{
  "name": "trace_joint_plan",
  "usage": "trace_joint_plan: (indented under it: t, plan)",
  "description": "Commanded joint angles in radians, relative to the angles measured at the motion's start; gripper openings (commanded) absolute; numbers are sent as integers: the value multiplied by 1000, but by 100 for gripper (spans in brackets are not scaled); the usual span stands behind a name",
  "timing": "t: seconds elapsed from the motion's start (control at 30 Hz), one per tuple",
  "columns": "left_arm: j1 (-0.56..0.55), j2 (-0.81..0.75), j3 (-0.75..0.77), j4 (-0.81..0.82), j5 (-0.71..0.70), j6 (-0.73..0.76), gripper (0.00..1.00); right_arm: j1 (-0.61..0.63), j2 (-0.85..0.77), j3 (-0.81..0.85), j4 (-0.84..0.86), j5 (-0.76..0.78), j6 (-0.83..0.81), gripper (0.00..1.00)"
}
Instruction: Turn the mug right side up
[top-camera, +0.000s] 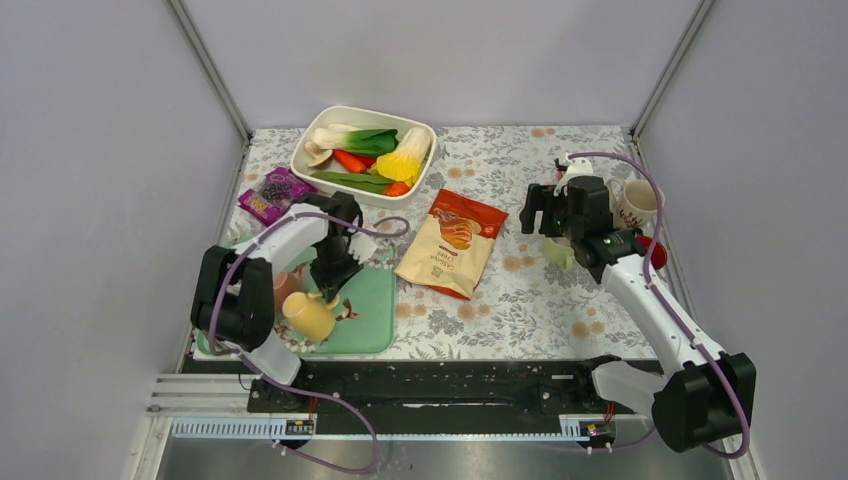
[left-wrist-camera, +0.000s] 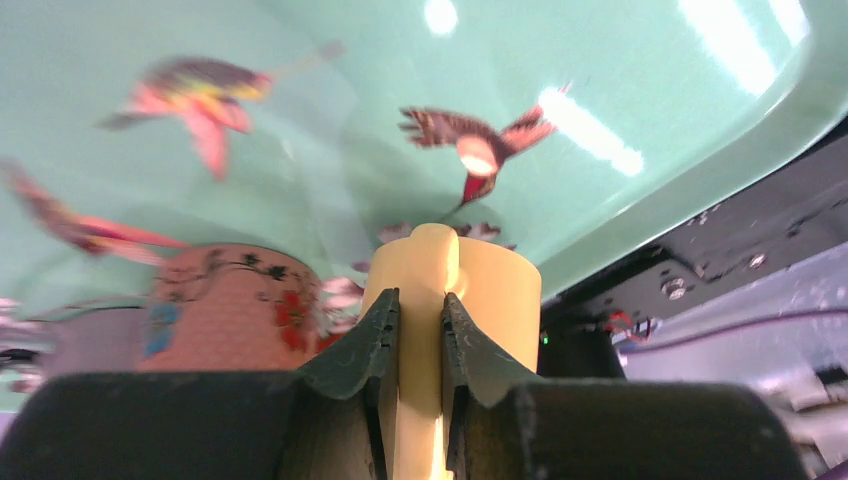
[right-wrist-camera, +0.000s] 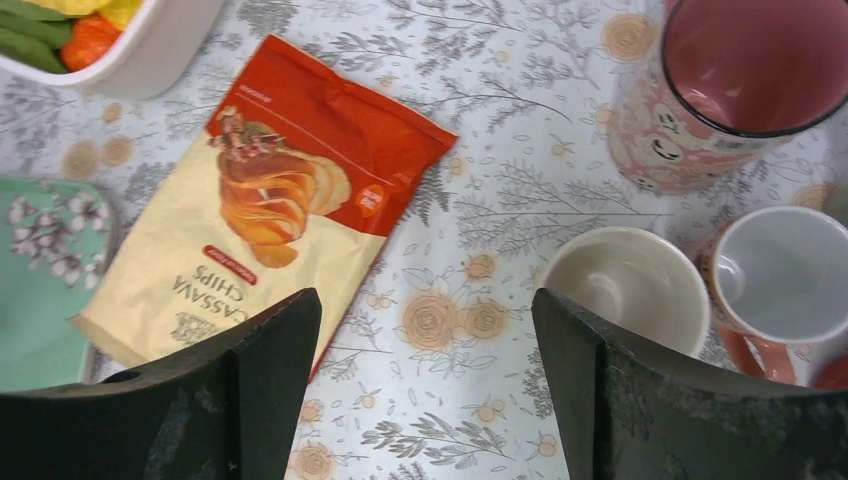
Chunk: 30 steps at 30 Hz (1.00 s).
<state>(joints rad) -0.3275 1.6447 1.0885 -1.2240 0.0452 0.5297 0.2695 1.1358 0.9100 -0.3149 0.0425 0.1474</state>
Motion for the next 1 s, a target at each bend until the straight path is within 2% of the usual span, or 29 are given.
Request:
trace_joint_plan:
  t: [0.0,0.17,0.37,0.57,0.7,0.8,0.97]
  plan:
    - [-4,-139,160,17,148,-6,0,9,-63,-25,113,-174,54,87]
    - [-8,-183,148,138,135,-26,0,49,-57,-113,378,-377,232,87]
    - [-9,-239,194,245,206,-65,0,240,75,-169,713,-516,420,87]
    - [-15,-321,309,281,232,-143,0,414,268,-124,841,-606,479,88]
    - [-17,-342,403,238,346,-157,0,472,352,-108,953,-612,541,91]
    - [-22,-352,432,233,444,-191,0,507,384,-78,1037,-645,590,92]
    - [-40,-364,465,222,494,-193,0,550,399,-61,1116,-639,613,92]
